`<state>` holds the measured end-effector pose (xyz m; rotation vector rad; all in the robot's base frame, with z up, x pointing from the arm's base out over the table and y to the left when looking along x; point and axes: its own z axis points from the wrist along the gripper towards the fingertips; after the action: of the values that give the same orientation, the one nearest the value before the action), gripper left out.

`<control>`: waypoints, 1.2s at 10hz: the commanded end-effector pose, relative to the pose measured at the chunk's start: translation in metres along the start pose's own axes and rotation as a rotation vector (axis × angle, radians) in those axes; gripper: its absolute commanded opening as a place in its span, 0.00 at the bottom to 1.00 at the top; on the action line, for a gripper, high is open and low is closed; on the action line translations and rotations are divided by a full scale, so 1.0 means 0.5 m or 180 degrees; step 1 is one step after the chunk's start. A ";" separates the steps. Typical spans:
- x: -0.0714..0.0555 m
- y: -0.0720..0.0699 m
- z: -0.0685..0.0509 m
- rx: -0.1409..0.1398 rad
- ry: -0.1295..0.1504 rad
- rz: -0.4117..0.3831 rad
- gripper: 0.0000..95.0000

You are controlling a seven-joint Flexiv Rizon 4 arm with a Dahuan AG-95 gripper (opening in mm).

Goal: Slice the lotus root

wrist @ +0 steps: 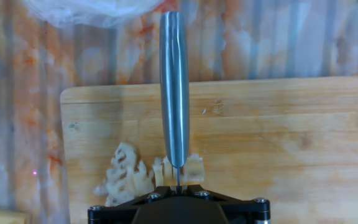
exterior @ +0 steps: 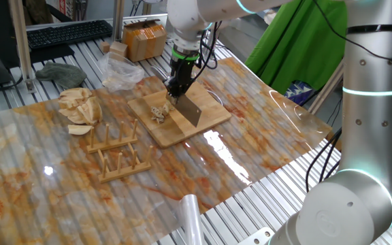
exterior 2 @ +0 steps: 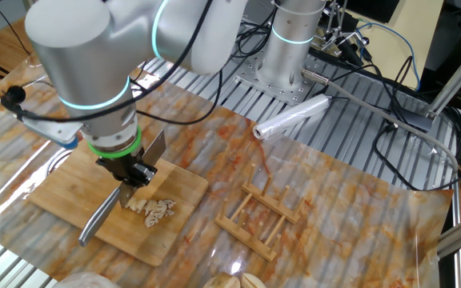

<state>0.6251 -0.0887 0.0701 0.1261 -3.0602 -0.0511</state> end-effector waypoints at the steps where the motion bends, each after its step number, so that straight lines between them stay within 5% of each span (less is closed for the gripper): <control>1: 0.003 -0.004 -0.013 0.0016 0.0011 -0.0018 0.00; 12: -0.004 -0.025 -0.016 0.0087 -0.0007 -0.0203 0.00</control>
<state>0.6285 -0.1014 0.0765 0.2273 -3.0591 -0.0134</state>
